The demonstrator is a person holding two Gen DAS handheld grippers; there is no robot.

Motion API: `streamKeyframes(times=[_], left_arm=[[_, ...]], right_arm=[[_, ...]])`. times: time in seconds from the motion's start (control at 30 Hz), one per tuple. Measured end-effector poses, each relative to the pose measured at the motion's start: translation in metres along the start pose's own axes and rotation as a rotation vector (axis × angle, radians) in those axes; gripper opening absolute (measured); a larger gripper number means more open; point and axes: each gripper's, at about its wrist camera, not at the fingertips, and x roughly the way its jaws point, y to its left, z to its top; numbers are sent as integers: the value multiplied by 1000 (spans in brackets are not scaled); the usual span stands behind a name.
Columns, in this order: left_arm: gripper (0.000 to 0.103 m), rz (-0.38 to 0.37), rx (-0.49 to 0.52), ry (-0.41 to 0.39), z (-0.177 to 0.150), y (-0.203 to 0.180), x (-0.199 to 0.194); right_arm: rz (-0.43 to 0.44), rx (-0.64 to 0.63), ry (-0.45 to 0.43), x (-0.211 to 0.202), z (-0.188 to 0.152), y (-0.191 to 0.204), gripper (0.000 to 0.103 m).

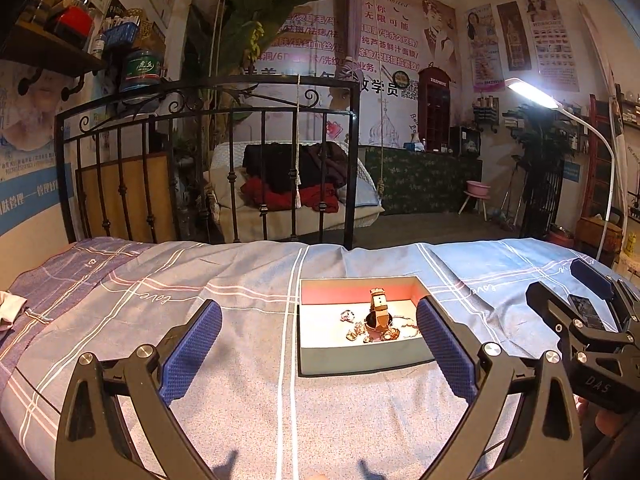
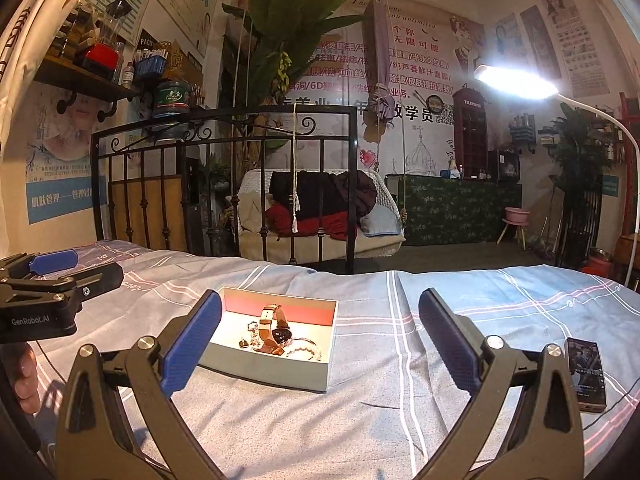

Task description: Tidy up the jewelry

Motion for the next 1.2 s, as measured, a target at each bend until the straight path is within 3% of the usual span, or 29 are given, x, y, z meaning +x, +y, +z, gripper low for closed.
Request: streamKeyframes(times=[1.2], left_arm=[[96, 17, 7, 12, -3, 3, 4]], right_arm=[[12, -9, 8, 4, -1, 3, 97]])
